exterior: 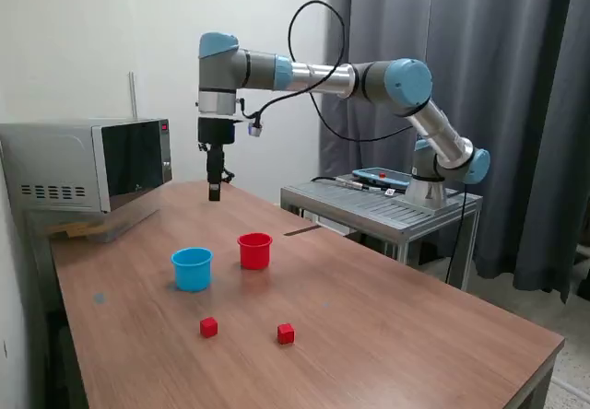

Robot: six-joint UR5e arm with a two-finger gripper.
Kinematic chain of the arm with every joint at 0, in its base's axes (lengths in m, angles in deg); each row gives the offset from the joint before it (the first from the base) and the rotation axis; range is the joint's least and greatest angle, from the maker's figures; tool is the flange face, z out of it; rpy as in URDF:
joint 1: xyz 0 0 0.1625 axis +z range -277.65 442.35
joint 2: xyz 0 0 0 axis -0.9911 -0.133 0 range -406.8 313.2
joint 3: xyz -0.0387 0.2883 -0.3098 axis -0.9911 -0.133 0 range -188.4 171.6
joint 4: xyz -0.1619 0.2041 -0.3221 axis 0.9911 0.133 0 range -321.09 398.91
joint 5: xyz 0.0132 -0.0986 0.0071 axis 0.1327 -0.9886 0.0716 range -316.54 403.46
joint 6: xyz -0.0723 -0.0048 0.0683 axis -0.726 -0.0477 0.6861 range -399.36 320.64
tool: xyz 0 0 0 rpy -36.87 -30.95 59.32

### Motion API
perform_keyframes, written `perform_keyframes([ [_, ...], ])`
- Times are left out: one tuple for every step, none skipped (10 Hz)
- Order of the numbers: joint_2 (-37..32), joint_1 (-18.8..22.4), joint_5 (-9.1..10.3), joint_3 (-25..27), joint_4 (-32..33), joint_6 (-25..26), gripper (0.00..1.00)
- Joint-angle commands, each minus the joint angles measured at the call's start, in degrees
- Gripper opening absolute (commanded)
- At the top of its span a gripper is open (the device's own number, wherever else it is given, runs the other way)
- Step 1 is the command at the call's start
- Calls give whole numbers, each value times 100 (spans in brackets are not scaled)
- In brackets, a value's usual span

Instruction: Place red objects in the red bin, and blue objects in the blue bin.

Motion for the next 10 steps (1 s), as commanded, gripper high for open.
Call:
perform_keyframes([
  [-246, 164, 4, -5, -242, -46, 100],
  [-334, 191, 4, -5, -261, -46, 100],
  [-422, 339, 4, -14, -313, -46, 100],
  [-501, 375, 4, -23, -348, -46, 100],
  [-536, 497, -5, -110, -427, -46, 100],
  [-545, 586, -5, -189, -506, -46, 100],
  [-554, 682, -5, -207, -516, -46, 100],
  [-563, 779, -5, -199, -551, -46, 100],
  [-572, 858, -5, -190, -551, -46, 100],
  [-572, 937, -5, -181, -551, -46, 100],
])
